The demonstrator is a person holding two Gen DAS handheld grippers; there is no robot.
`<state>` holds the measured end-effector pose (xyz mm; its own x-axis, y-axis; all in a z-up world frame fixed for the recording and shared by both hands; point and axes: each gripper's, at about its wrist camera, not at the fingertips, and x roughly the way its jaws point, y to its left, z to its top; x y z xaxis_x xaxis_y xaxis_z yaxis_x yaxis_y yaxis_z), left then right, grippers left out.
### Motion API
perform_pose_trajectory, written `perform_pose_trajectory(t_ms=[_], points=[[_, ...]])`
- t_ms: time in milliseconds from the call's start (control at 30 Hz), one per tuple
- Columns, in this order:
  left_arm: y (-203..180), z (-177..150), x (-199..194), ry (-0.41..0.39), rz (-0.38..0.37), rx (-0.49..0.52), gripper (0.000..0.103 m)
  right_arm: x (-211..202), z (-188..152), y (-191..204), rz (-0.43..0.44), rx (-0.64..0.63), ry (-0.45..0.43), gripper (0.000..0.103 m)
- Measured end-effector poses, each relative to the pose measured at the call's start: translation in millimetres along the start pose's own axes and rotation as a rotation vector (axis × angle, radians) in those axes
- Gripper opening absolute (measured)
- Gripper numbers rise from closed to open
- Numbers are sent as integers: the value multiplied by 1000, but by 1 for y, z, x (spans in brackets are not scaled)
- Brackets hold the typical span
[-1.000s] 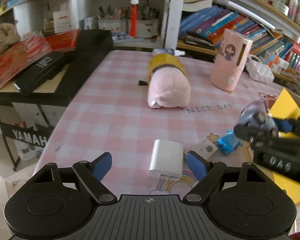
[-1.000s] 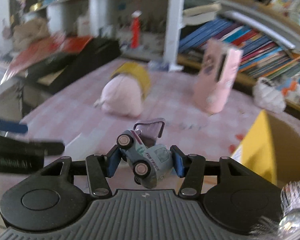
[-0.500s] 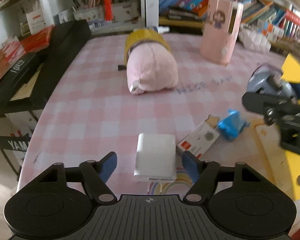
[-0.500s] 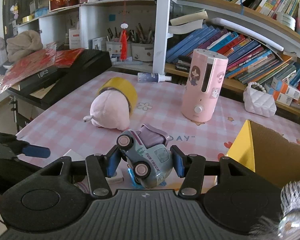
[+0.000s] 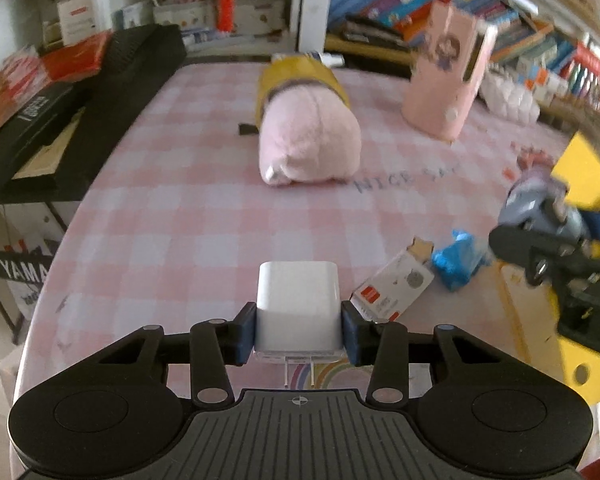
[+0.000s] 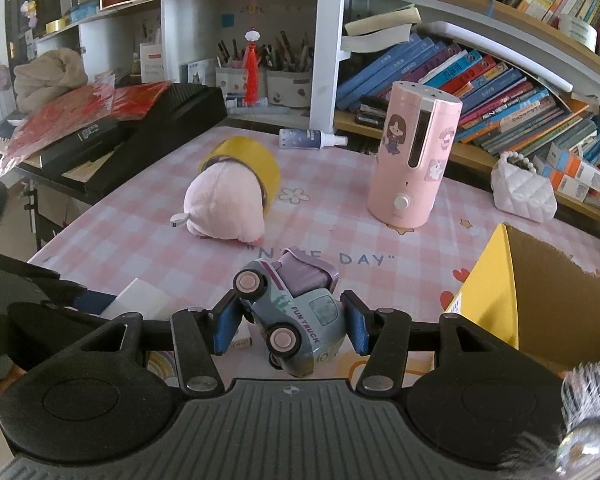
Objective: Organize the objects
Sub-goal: 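Grasp the white charger block with the left gripper while the right gripper lifts the car, then carry the charger block and toy car in both grippers toward the yellow box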
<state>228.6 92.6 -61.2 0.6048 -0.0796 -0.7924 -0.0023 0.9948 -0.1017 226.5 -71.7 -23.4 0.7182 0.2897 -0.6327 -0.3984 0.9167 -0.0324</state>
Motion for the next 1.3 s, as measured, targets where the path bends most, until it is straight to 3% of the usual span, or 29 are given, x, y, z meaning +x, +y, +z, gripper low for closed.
perform_pose_trajectory(t_ms=[300,800,1300], points=[[21,-4,-51,-89,-78,-131,41,-14,-2,4,16,20,8,51],[15,-57,-115,-140,-143,-80,41,-67,-34,34,17,27,7,51],[21,-117,-159,-120,-189,-40,41,-127,-80,75,-13,56,6,51]])
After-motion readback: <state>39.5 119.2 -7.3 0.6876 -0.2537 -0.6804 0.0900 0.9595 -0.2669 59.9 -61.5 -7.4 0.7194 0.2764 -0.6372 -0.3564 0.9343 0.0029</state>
